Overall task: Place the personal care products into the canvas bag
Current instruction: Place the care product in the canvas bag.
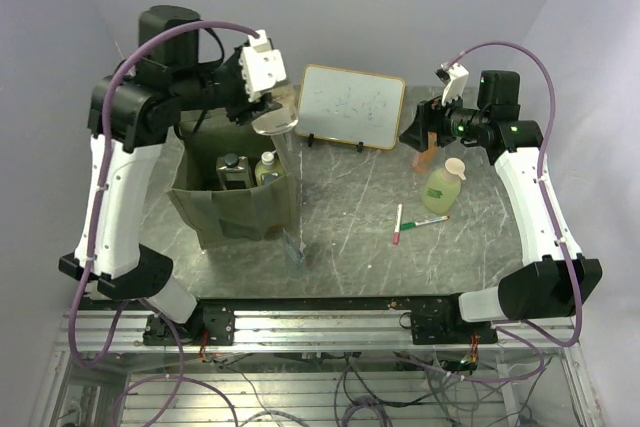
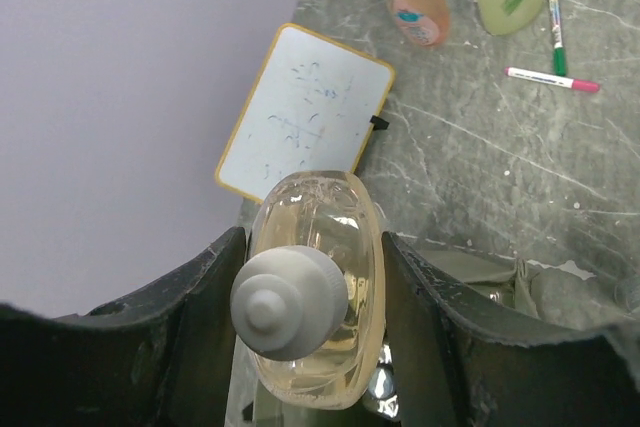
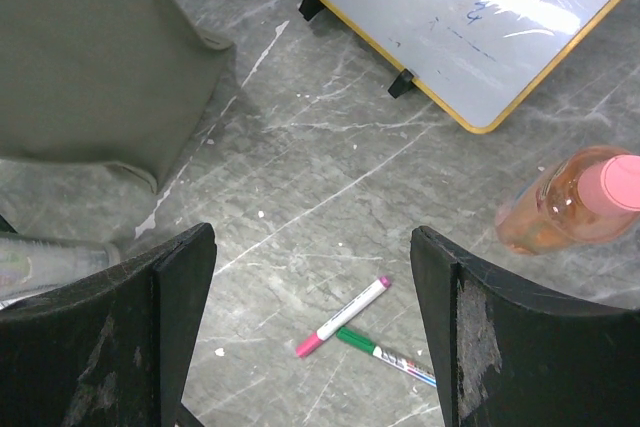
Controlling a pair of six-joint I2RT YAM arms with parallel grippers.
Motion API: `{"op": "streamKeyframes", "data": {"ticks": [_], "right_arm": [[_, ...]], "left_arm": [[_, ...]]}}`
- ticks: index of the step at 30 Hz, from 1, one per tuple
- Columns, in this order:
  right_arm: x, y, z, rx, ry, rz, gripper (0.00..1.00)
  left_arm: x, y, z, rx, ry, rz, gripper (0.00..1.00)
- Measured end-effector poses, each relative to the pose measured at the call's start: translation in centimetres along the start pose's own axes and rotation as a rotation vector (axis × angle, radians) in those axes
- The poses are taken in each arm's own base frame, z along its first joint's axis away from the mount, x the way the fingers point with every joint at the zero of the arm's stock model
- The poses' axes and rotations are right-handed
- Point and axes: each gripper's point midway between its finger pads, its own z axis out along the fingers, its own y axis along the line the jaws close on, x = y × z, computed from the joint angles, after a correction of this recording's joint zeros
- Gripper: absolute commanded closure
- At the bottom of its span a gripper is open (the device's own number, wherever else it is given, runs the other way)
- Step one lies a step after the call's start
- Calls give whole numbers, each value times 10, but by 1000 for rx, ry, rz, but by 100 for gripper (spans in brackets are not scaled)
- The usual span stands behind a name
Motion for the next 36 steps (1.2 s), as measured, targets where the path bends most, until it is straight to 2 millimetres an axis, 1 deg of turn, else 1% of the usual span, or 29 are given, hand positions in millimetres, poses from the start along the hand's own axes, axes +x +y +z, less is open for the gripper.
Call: {"op": "streamKeyframes", "data": {"ticks": [4, 6, 9, 12, 17, 20, 23, 28, 32, 36], "right_arm": [[0, 1, 1, 0, 1, -3, 21], [0, 1, 1, 2, 1, -3, 21], [0, 1, 1, 1, 2, -3, 21], [0, 1, 1, -1, 2, -4, 21], [-1, 2, 2, -3, -1, -7, 21], [-3, 3, 2, -7, -8, -11, 21], [-2, 3, 4, -12, -10, -13, 21], [7, 3, 8, -18, 7, 0, 21], [17, 3, 10, -22, 26, 15, 21], [20, 5, 9, -22, 29, 17, 21]], "left_arm": [[4, 11, -28, -66, -1, -22, 93], [8, 11, -37, -83, 8, -28, 93], [22, 7, -51, -98, 41, -56, 93], [39, 1, -59, -98, 83, -95, 93], [71, -7, -60, -79, 151, -158, 93], [92, -16, -57, -46, 196, -185, 93], [114, -30, -54, 2, 242, -212, 93], [142, -52, -50, 74, 308, -246, 93], [158, -65, -49, 114, 348, -260, 93], [169, -74, -47, 141, 372, -265, 93]]}}
